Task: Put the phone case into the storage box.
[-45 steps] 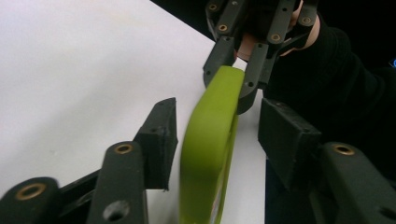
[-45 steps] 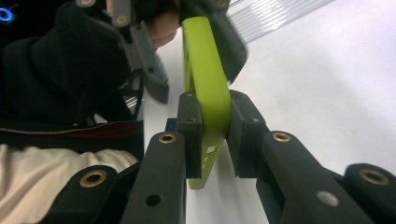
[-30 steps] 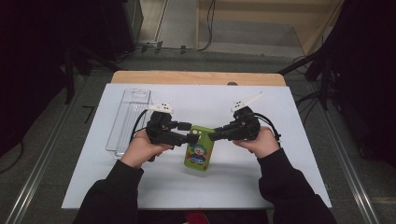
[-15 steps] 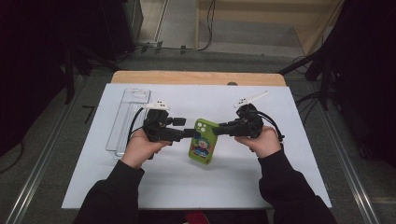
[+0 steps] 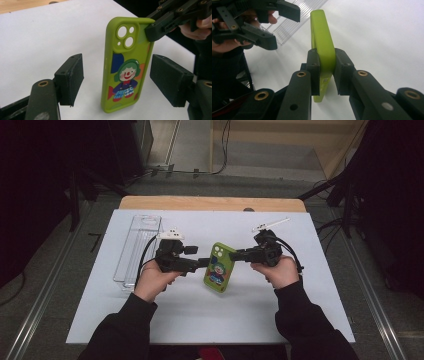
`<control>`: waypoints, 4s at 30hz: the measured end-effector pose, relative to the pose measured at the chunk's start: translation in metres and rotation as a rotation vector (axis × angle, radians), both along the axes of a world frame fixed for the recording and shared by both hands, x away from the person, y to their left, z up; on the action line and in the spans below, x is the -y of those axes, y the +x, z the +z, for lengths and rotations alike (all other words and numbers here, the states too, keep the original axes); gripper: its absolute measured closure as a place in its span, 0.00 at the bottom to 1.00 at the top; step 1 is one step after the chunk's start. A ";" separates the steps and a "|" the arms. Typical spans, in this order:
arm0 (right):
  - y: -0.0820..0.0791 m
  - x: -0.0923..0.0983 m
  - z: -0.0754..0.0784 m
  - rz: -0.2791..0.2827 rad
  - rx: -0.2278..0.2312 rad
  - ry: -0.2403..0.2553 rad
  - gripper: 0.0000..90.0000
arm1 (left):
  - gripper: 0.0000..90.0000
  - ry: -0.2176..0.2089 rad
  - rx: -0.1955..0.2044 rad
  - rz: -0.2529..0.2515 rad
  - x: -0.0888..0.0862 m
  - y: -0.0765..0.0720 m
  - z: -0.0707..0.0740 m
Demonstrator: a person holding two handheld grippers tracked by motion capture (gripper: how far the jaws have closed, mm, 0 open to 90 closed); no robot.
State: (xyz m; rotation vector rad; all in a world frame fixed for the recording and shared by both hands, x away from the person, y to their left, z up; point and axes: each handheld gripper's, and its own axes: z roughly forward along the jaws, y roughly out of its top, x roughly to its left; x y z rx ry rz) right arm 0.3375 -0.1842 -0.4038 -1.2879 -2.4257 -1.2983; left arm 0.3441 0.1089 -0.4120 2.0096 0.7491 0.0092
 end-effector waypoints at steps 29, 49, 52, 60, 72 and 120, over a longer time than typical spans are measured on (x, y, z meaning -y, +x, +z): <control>0.007 -0.027 0.008 -0.036 0.008 -0.024 0.83 | 0.00 0.042 0.077 0.100 0.016 -0.007 -0.011; 0.004 -0.044 0.010 -0.013 0.018 -0.022 0.83 | 0.00 0.084 0.078 0.145 0.028 -0.009 -0.021; 0.004 -0.047 0.010 -0.014 0.011 -0.023 0.83 | 0.00 0.090 0.082 0.151 0.030 -0.010 -0.022; 0.003 -0.053 0.009 0.000 0.017 -0.013 0.83 | 0.00 0.102 0.081 0.176 0.033 -0.010 -0.026; 0.003 -0.057 0.005 -0.010 0.002 -0.004 0.83 | 0.17 0.083 0.097 0.183 0.032 -0.011 -0.025; -0.008 -0.030 0.022 0.102 0.101 0.018 0.30 | 0.20 0.034 -0.033 0.171 0.011 -0.001 -0.006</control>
